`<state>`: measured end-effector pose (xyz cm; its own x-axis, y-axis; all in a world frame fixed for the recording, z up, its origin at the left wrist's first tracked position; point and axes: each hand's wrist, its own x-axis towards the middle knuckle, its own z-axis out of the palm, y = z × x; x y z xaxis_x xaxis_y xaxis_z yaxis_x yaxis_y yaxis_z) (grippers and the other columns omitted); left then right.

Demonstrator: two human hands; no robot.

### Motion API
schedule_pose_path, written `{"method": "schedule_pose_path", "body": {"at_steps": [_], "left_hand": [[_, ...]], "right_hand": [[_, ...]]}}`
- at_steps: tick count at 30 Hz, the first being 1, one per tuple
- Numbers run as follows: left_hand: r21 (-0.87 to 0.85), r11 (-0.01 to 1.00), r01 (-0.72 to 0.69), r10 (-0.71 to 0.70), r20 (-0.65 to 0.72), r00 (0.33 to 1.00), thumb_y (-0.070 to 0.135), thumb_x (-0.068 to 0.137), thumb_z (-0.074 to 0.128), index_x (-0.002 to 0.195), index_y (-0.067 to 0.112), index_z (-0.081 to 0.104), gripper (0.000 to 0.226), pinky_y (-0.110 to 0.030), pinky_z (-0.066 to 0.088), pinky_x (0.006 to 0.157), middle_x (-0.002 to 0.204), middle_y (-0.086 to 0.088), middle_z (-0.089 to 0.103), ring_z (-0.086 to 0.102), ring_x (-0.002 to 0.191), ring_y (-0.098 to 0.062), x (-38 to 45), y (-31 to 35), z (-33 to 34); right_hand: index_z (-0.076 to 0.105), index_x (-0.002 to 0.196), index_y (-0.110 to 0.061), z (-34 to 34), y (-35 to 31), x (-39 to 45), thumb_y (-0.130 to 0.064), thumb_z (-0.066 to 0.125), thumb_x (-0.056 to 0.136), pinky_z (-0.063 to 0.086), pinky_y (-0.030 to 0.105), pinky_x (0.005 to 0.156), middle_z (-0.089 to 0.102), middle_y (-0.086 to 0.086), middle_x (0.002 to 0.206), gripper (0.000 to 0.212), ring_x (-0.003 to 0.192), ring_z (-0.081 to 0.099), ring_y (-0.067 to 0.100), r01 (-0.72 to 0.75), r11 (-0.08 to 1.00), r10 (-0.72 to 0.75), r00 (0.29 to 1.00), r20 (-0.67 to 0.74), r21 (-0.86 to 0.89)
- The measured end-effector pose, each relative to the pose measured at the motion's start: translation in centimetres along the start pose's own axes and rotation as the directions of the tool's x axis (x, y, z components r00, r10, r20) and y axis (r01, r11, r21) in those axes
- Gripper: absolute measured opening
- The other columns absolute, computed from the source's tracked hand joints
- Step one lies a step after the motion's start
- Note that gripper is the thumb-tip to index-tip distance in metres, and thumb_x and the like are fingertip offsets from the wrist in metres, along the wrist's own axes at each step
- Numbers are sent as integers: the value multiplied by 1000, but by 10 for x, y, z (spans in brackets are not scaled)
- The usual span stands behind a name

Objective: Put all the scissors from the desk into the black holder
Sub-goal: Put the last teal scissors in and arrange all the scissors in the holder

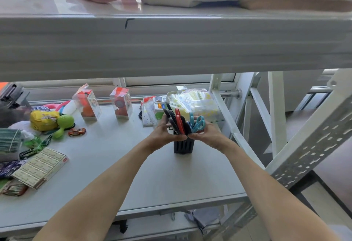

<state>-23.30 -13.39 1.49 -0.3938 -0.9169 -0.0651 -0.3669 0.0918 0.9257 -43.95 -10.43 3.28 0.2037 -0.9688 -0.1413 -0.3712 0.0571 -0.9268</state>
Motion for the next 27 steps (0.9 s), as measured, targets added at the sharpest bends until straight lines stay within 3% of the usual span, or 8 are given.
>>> {"method": "schedule_pose_path", "body": {"at_steps": [6, 8, 10, 12, 16, 20, 24, 27], "left_hand": [[-28, 996, -81, 77, -119, 990, 22, 75, 85, 138, 24, 44, 75, -3, 34, 86, 133, 5, 58, 50, 122, -6, -11, -2, -2], [-13, 997, -82, 80, -112, 990, 21, 73, 86, 131, 24, 46, 71, -7, 40, 88, 127, 3, 59, 54, 118, -6, -11, 1, 0], [-19, 997, -80, 78, -74, 994, 17, 72, 87, 127, 15, 54, 65, -26, 51, 98, 126, -6, 61, 60, 118, -16, -7, 5, 1], [-20, 996, -88, 86, -59, 994, 15, 73, 87, 129, 9, 56, 65, -35, 54, 100, 125, -9, 62, 63, 117, -20, -6, 9, 1], [-38, 994, -105, 101, -87, 991, 9, 74, 86, 138, 9, 36, 81, -14, 57, 82, 111, 15, 55, 64, 106, -3, -8, 13, 5], [-37, 994, -107, 104, -81, 991, 8, 75, 84, 137, 0, 42, 75, -6, 54, 73, 105, 17, 53, 62, 90, 19, -5, 14, 6], [-58, 996, -70, 63, -101, 993, 11, 75, 85, 134, 3, 45, 72, -23, 58, 89, 106, 9, 63, 65, 100, -1, -4, 12, 5], [-99, 993, -60, 50, -98, 994, 7, 77, 82, 135, -1, 45, 69, -31, 58, 94, 115, -9, 68, 68, 107, -14, -3, 9, 5]], "right_hand": [[45, 138, -15, 2, 1, 4, -3, 78, 78, 52, 21, 92, 66, 11, 121, 69, 111, 65, 20, 45, 996, -42, 998, -39, 82], [45, 136, -16, 1, 0, 6, -4, 79, 77, 52, 15, 85, 66, 6, 120, 69, 104, 66, 9, 48, 996, -45, 998, -39, 77], [47, 135, -15, 1, -4, 8, -3, 78, 78, 49, 7, 68, 67, -2, 110, 65, 85, 66, -6, 39, 998, -38, 999, -26, 54], [48, 136, -14, 0, -6, 9, -2, 75, 80, 47, 12, 60, 66, -4, 104, 63, 75, 63, -4, 19, 999, -18, 1000, -20, 30], [45, 139, -16, -1, -7, 9, 4, 69, 80, 48, 26, 68, 65, 2, 114, 67, 83, 57, 12, -12, 994, 9, 1000, 25, 113], [41, 141, -18, 4, -6, 7, 3, 69, 83, 45, 27, 68, 62, 9, 114, 67, 78, 54, 12, -35, 945, 26, 999, 31, 326], [50, 131, -18, 3, -14, 8, -2, 70, 84, 41, 26, 64, 57, 5, 96, 54, 73, 50, 11, 52, 882, -29, 998, -57, 469], [54, 130, -20, 2, -25, 9, -10, 70, 86, 44, 22, 61, 57, -2, 86, 48, 70, 52, 9, 121, 950, -93, 990, -109, 288]]}}
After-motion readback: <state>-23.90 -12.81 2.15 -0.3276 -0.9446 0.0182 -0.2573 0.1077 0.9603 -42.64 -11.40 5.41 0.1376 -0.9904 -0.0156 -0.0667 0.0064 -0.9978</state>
